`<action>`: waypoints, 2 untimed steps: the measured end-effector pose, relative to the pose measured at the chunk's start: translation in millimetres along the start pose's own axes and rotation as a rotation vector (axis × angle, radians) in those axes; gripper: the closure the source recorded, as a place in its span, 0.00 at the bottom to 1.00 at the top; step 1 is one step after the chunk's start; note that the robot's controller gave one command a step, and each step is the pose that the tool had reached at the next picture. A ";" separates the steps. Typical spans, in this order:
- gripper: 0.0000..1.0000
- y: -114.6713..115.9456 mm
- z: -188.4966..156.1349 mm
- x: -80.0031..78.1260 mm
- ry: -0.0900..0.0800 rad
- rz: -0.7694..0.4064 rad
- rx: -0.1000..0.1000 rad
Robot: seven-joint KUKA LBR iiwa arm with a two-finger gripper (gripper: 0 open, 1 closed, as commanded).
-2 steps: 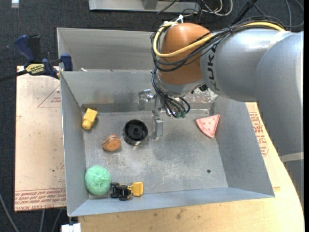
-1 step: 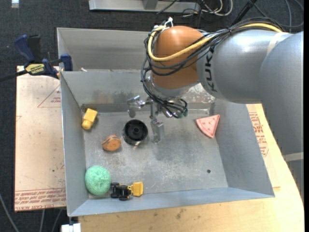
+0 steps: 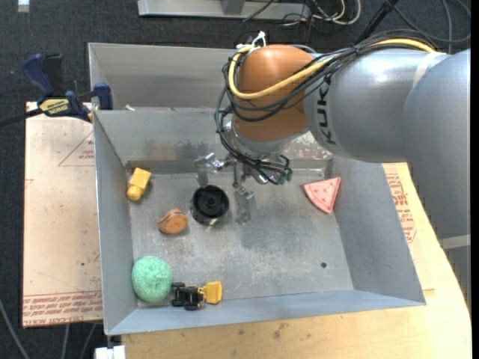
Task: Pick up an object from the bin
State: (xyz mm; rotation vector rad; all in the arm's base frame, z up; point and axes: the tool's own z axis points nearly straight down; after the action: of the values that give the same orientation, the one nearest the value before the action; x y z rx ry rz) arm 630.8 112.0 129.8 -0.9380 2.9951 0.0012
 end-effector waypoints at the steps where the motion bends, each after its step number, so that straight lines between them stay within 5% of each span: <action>1: 0.00 -2.6 44.8 1.1 -0.005 -0.327 0.001; 2: 1.00 -5.3 49.3 -6.5 -0.022 -0.307 0.005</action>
Offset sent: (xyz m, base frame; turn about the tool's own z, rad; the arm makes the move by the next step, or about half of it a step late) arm 0.0017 -0.0058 -0.0598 -0.3110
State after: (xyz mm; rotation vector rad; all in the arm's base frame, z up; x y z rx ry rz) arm 639.3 111.4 80.6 -1.3754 2.7964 0.0032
